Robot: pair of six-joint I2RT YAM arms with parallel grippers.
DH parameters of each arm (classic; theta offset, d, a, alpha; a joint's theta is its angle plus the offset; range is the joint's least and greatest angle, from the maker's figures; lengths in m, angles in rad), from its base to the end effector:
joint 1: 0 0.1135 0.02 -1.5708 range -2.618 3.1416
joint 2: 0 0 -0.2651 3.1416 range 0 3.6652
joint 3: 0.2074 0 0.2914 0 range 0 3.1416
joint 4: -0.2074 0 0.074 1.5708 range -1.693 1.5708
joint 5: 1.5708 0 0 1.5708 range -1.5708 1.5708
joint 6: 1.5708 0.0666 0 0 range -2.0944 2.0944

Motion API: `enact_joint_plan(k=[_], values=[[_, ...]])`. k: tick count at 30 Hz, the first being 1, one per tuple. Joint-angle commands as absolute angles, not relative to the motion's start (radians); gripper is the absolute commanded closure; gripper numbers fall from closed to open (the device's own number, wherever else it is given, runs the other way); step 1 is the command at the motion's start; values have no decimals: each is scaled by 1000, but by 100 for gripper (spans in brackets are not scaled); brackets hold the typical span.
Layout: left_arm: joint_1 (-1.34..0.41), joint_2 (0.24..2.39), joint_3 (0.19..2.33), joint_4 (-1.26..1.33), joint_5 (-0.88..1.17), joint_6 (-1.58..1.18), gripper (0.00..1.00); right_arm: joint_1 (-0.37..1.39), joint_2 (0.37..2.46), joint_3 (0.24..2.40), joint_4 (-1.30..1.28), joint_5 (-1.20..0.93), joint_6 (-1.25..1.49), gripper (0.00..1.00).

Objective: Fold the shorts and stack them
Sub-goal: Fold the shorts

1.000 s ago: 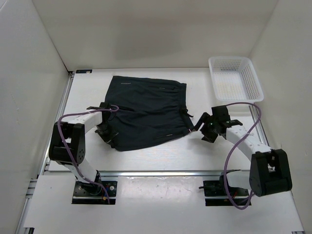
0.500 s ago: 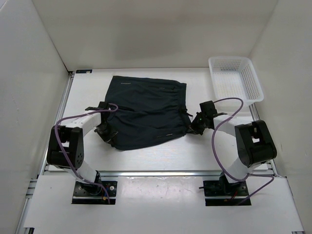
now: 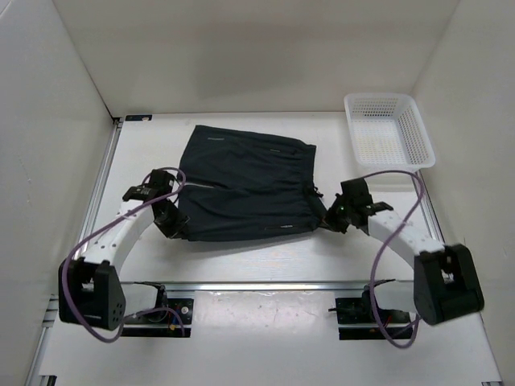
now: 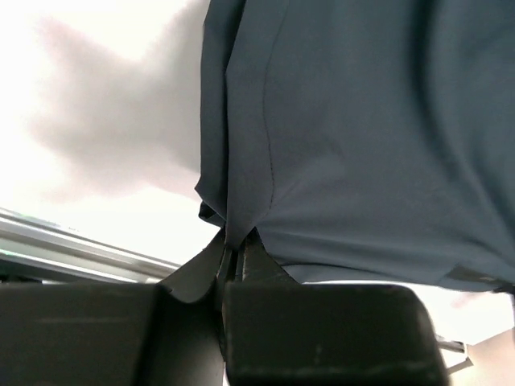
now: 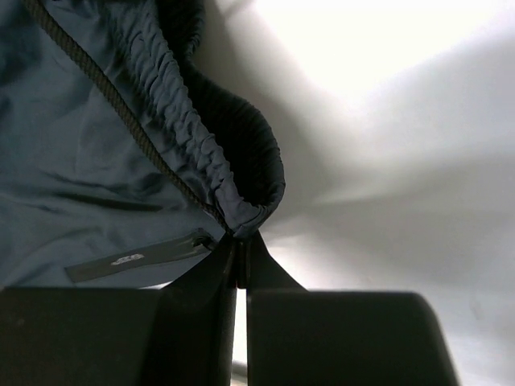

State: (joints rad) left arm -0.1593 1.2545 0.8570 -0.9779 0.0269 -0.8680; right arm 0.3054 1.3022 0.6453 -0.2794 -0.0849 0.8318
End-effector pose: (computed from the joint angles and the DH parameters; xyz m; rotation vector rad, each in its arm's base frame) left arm 0.2475 -0.0416 0.1725 -1.0301 2.7956 -0.1784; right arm 0.2799 0.0942 0.1294 0.6406 2.5167 0.5520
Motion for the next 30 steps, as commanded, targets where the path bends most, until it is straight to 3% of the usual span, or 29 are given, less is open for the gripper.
enact_joint_plan(k=[1,8,12,21,24,25,28,29,30], values=[[-153,1149,850,-1055,-14,-888,90,304,1184,589,-411,0,796,100],[-153,1009,1047,-1160,-57,-885,90,304,928,635,-641,41,796,100],[-153,1167,1262,-1169,-112,-822,90,304,956,766,-692,89,796,100],[-103,1816,1960,-1180,-173,-689,90,282,1307,1089,-614,204,738,100],[-103,2117,2328,-1206,-140,-624,90,246,1457,1224,-580,213,727,100],[-103,2200,2537,-1206,-121,-591,90,235,1535,1259,-571,213,727,100],[-75,2454,2768,-1136,13,-584,90,192,1728,1434,-551,213,718,100],[-65,2471,2740,-1061,58,-584,82,180,1785,1547,-540,193,703,91],[-54,2471,2691,-981,93,-601,66,179,1839,1612,-540,183,690,75]])
